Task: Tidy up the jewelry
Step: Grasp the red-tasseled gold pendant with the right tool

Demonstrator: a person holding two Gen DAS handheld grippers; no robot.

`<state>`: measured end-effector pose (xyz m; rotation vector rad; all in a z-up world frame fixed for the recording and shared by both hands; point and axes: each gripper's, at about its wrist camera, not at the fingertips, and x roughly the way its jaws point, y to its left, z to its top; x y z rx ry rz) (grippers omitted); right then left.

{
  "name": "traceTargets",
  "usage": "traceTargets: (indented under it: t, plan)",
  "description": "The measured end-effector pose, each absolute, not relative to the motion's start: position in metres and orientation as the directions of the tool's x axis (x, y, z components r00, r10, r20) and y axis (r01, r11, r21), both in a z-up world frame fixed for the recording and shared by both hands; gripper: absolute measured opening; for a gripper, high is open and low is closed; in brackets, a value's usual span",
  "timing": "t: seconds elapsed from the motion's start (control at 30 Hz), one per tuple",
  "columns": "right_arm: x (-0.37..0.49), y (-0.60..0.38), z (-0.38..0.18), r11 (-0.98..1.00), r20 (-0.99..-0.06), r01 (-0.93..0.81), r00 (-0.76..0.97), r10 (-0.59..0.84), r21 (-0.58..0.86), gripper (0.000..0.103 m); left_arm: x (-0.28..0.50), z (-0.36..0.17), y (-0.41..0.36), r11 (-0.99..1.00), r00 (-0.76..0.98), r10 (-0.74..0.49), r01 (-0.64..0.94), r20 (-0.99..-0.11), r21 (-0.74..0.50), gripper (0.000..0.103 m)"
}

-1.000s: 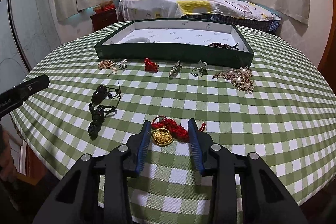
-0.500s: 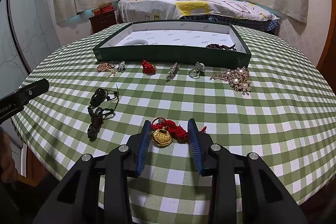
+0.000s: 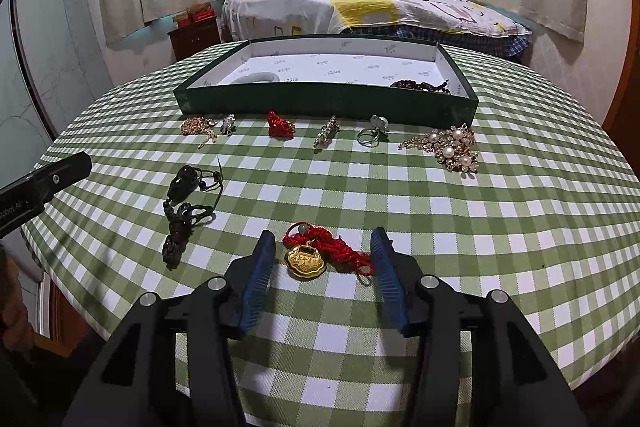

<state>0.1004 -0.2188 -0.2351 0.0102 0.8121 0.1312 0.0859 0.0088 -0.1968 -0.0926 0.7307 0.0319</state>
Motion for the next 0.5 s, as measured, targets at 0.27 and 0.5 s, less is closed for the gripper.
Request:
traceTargets:
  t: [0.27,0.5]
  plan:
    - [0.1020,-0.2167,-0.2398,0.992,-0.736,-0.117,0.668,0.112,0.045,0.048,0.0866,-0.1982,0.0086,0.995,0.740,-0.002,-0.062,-0.672,-0.072,0.079]
    - [0.1000,-0.2180,-0.2384,0.988,-0.733,-0.139,0.667,0.138,0.060,0.018,0.0863,-0.2010,0.0061,0.996,0.734,-0.002,-0.058,-0.679,-0.066,0.079]
